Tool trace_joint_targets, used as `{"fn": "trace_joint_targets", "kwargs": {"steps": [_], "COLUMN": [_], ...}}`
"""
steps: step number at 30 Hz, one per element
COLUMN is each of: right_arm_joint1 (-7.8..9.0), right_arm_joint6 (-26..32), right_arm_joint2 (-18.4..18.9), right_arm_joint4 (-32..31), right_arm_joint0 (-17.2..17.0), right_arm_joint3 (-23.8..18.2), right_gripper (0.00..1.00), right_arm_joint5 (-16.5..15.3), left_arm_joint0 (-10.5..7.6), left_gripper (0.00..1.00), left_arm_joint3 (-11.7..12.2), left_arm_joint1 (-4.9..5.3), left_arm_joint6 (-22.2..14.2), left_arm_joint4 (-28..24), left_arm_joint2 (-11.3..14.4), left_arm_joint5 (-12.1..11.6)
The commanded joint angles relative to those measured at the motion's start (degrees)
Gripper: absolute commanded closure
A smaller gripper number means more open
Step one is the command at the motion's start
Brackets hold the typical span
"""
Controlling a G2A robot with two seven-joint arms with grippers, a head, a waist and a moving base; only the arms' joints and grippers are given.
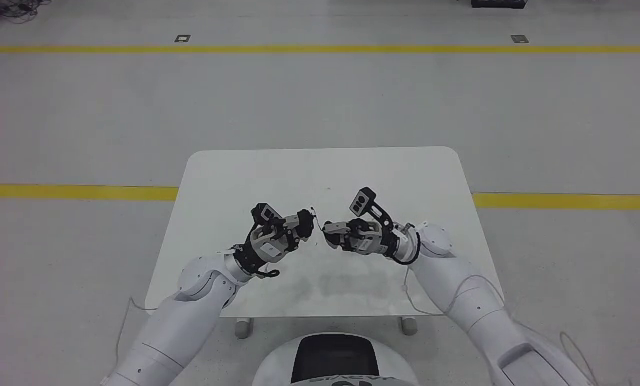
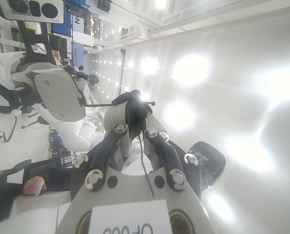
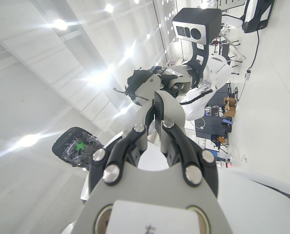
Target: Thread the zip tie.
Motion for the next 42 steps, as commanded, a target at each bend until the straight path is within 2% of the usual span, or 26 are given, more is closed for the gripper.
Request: {"fn": "trace_joint_targets", "kwargs": {"steps": [1, 42], "right_arm_joint1": [-0.02, -0.62], "right_arm_joint6": [0.0, 0.2], "right_arm_joint2": [0.0, -0.5], "right_arm_joint4": [0.0, -0.5], "right_arm_joint0": [0.0, 0.0], "right_arm_joint3": [0.0, 1.6], "right_gripper": [1.0, 1.0], "right_arm_joint5": [0.0, 0.3], "left_arm_joint0": [0.0, 0.0], "left_gripper": [1.0, 1.0], "left_arm_joint3": [0.0, 0.0], "left_arm_joint1": [0.0, 0.0], "left_arm_joint6": [0.0, 0.0], "left_arm_joint4": [0.0, 0.0], "left_arm_joint2": [0.0, 0.0], "left_arm_joint5": [0.0, 0.0]}}
